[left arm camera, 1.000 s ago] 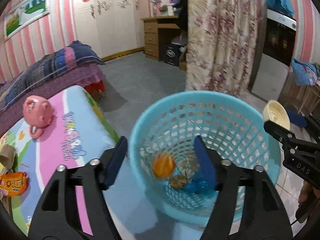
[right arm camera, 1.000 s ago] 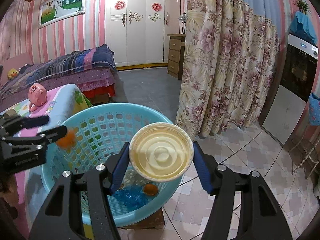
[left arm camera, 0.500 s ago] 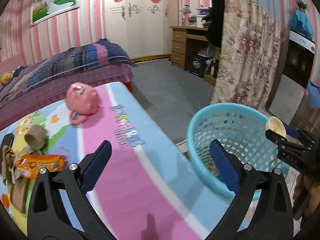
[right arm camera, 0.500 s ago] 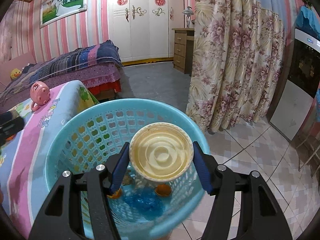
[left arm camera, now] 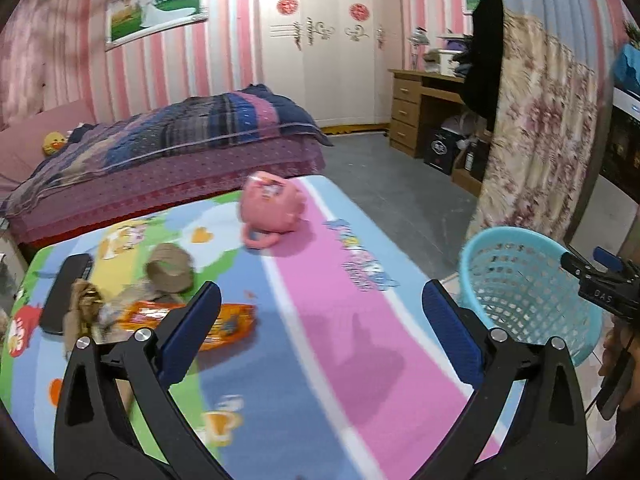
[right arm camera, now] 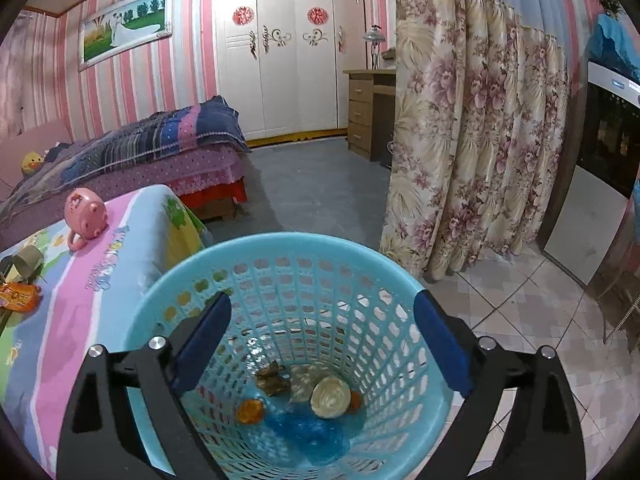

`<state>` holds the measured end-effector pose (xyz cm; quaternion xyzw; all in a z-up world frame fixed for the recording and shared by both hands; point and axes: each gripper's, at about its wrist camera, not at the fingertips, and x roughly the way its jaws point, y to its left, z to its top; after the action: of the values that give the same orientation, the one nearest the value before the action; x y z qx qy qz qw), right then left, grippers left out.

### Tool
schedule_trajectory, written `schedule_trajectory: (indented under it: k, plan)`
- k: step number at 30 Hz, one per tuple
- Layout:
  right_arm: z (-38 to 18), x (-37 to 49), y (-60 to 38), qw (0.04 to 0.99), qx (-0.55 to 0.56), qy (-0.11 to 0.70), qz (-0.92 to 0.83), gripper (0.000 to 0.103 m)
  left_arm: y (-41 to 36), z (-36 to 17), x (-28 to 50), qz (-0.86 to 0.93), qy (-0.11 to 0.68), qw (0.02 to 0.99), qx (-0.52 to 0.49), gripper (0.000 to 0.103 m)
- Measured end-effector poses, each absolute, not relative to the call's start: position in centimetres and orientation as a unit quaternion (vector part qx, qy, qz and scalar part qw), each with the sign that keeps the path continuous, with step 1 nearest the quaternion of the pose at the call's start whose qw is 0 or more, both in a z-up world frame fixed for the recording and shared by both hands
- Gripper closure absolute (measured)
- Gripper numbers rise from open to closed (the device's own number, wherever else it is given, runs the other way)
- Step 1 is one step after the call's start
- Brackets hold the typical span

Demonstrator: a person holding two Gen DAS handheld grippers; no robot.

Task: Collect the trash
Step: 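Move both tools back over the table toward the orange bowl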

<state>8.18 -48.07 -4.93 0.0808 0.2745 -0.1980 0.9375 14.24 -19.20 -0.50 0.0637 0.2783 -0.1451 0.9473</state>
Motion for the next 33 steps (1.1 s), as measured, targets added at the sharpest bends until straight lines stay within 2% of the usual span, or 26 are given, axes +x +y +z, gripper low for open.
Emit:
schedule_trajectory:
  k: [16, 27, 33]
  plan:
    - [-1.2, 10.3, -33.8, 0.963, -0.002, 0.253, -0.091, 0.010, -4.1, 2.1, 12.0, -0.040, 0.253, 0.965, 0.045, 0.006]
    - [-1.0, 14.4, -23.1, 0.959, -0.048, 0.280, 0.008, 0.010, 7.6, -1.2, 11.6, 0.055, 0.286, 0.957, 0.010, 0.006]
    - [-2.3, 16.5, -19.6, 0.952, -0.047, 0.300, 0.034, 0.010, 11.4, -3.1, 11.5, 0.087, 0.301, 0.950, -0.001, 0.006]
